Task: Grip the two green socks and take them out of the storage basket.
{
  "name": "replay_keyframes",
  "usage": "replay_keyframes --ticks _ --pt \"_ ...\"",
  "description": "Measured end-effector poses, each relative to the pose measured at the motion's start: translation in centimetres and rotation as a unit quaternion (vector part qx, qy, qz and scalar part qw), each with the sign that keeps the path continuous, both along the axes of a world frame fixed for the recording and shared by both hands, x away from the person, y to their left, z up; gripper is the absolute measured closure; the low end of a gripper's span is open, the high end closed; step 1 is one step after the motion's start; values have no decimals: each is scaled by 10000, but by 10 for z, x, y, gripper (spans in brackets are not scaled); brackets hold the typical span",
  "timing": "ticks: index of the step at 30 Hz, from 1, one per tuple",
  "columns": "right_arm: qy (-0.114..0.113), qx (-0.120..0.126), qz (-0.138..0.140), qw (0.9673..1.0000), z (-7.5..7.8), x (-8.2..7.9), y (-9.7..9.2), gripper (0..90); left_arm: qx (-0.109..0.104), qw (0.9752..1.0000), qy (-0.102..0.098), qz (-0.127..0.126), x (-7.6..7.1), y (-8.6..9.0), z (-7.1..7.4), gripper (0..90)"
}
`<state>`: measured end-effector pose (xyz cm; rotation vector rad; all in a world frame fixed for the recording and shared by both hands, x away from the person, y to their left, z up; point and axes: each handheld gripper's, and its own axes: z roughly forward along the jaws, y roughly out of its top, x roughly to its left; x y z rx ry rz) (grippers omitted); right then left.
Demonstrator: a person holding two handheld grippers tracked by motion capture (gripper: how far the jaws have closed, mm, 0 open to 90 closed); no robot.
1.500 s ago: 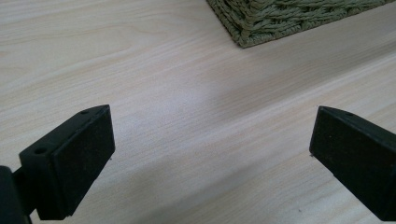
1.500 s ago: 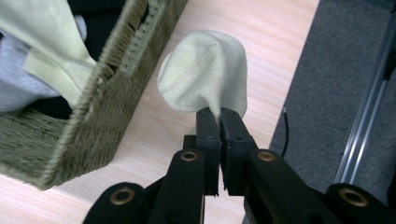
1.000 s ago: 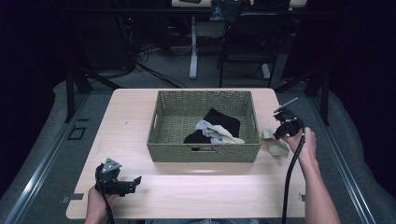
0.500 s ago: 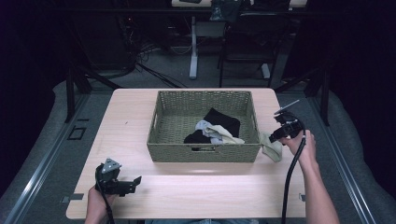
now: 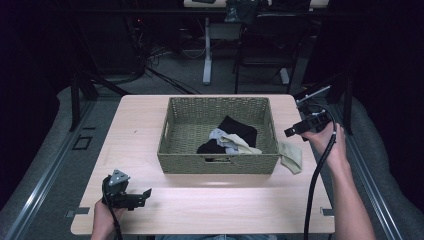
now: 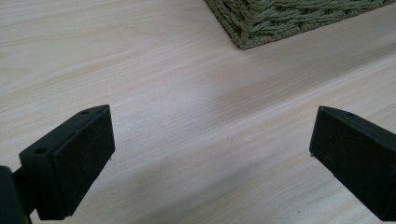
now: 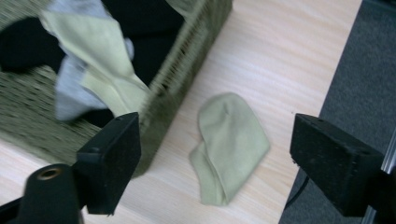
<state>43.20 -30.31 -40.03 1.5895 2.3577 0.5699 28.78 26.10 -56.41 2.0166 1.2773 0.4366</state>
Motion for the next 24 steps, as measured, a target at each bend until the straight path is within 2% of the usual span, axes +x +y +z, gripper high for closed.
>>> replay_keyframes --ticks 2,4,8,9,11,17,24 --pt "-85 24 99 9999 7 1 6 132 -6 10000 -3 3 0 0 0 1" --pt "-112 -9 179 9998 15 2 14 83 -8 10000 -4 1 0 0 0 1" --pt "-176 -44 381 9991 25 7 32 69 -4 10000 -14 -11 0 0 0 1" --pt "-213 23 371 9991 25 7 36 63 -3 10000 -13 -12 0 0 0 1" --pt "-225 -44 501 9985 28 10 44 56 -15 10000 -9 7 0 0 0 1" --pt "-209 -50 707 9973 30 21 70 13 -28 10000 5 -6 0 1 0 1" --pt "-112 -121 951 9953 24 32 97 0 -29 10000 8 0 0 1 0 1"
